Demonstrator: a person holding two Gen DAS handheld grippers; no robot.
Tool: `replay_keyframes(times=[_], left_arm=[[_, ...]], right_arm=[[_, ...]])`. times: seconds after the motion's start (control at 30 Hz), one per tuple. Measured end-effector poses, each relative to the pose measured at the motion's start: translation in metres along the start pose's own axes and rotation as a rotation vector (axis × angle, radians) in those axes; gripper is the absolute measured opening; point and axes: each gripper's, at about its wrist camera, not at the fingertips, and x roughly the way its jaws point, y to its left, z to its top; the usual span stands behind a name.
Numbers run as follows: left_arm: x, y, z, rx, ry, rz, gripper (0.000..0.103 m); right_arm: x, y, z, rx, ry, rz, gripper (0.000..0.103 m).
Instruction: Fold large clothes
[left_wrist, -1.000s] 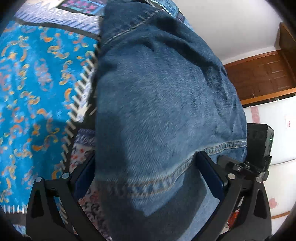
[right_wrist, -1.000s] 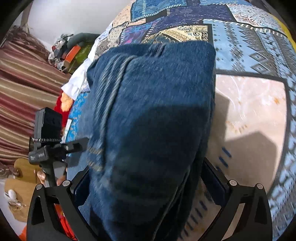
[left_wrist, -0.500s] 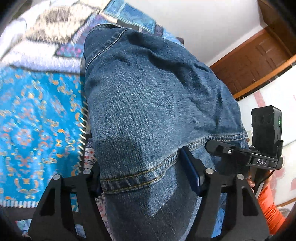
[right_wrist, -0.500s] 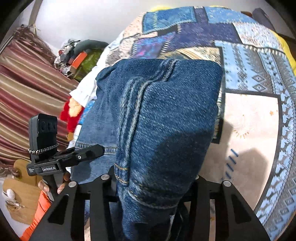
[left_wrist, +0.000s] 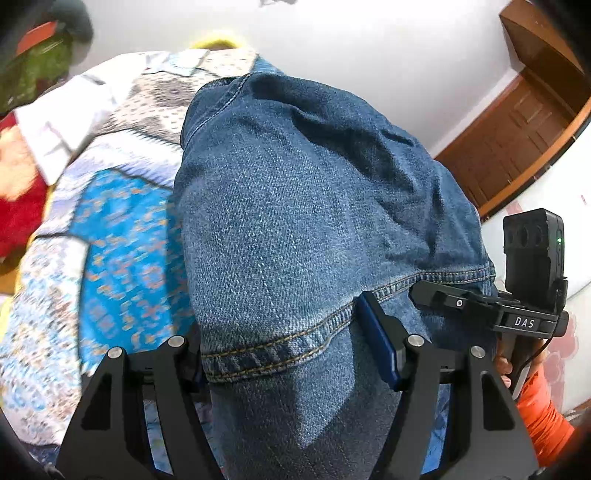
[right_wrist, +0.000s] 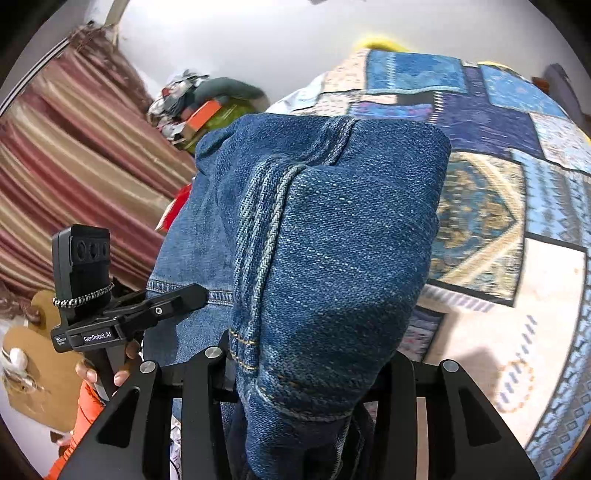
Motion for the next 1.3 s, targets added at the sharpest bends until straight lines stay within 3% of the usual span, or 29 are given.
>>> replay_keyframes(times=[0.23, 0.43, 0.57, 0.63, 0.83, 0.9, 0.93, 1.13, 1.23, 1.3], left_arm=[[-0.003, 0.064, -0.032, -0.11, 0.054, 0.039, 0.068], [0.027, 0.117, -0.064, -0.196, 0.133, 0.063, 0.068], [0.03, 0.125, -0.076, -0.179, 0.131, 0.063, 0.069], [0.024, 0.121, -0.078, -0.16, 0.113, 0.086, 0.072], [-0.013, 0.093, -0.089, -0.033, 0.038, 0.253, 0.075], [-0.019, 0.088, -0.098, -0.013, 0.042, 0.278, 0.082], [-0.016, 0.093, -0.1, -0.009, 0.052, 0.289, 0.082], [-0.023, 0.095, -0.143, -0.038, 0.06, 0.312, 0.09], [-0.029, 0.093, -0.154, -0.069, 0.052, 0.316, 0.09], [-0.043, 0.085, -0.162, -0.056, 0.042, 0.373, 0.09]], right_arm=[[0.065, 0.024, -0.014, -0.005, 0.111, 0.032, 0.039], [0.139, 0.02, -0.034, 0.022, 0.231, 0.026, 0.039], [0.172, 0.014, -0.045, 0.014, 0.276, -0.005, 0.042], [0.173, 0.016, -0.045, -0.012, 0.279, -0.022, 0.045], [0.147, 0.034, -0.04, -0.097, 0.274, -0.116, 0.062], [0.136, 0.042, -0.044, -0.16, 0.251, -0.141, 0.081], [0.131, 0.045, -0.049, -0.192, 0.242, -0.155, 0.085], [0.114, 0.041, -0.101, -0.255, 0.303, -0.181, 0.086], [0.096, 0.035, -0.119, -0.23, 0.281, -0.182, 0.086], [0.077, 0.033, -0.127, -0.213, 0.256, -0.186, 0.086]])
